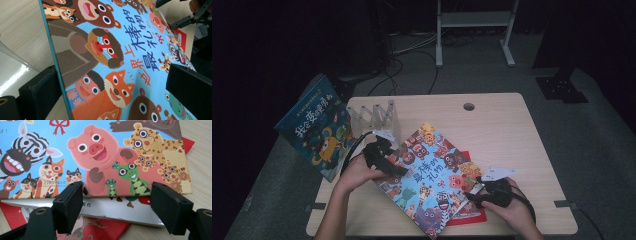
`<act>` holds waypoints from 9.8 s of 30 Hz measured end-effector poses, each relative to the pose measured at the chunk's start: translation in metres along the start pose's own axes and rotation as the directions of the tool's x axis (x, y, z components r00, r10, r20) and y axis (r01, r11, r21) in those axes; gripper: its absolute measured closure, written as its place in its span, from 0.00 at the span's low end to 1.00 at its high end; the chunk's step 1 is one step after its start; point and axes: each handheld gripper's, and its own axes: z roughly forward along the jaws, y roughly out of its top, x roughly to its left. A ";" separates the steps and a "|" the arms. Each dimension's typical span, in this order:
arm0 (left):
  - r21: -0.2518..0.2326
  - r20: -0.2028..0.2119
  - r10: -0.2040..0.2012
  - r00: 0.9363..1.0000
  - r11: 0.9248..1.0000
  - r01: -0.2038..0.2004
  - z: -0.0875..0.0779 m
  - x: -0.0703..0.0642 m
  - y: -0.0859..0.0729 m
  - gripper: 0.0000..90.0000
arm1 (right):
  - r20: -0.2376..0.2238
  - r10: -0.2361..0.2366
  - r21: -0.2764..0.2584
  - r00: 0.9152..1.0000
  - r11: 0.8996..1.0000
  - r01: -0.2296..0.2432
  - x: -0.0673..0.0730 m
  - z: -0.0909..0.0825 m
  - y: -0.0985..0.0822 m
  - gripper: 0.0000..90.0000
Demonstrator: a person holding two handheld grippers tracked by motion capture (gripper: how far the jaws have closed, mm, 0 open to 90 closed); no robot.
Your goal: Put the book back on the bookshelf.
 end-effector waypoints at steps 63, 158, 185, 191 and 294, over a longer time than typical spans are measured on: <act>0.163 0.000 0.049 0.999 0.985 -0.049 -0.058 -0.039 0.119 0.79 | 0.082 0.047 -0.085 0.996 0.996 -0.040 0.040 0.054 0.033 0.23; 0.093 -0.343 -0.202 0.917 0.964 0.247 -0.242 -0.029 -0.019 0.89 | 0.352 0.255 -0.050 0.901 0.966 -0.254 -0.116 0.022 -0.006 0.17; 0.031 -0.508 -0.369 0.778 0.895 0.445 -0.240 0.008 -0.039 0.89 | 0.352 0.255 -0.051 0.901 0.966 -0.254 -0.116 0.022 -0.006 0.17; 0.003 -0.507 -0.392 0.768 0.890 0.456 -0.235 0.013 -0.032 0.89 | 0.352 0.255 -0.050 0.901 0.966 -0.254 -0.116 0.022 -0.006 0.17; 0.041 -0.356 -0.169 0.919 0.980 0.195 -0.107 -0.003 0.011 0.81 | 0.350 0.252 -0.050 0.902 0.967 -0.251 -0.114 0.021 -0.007 0.17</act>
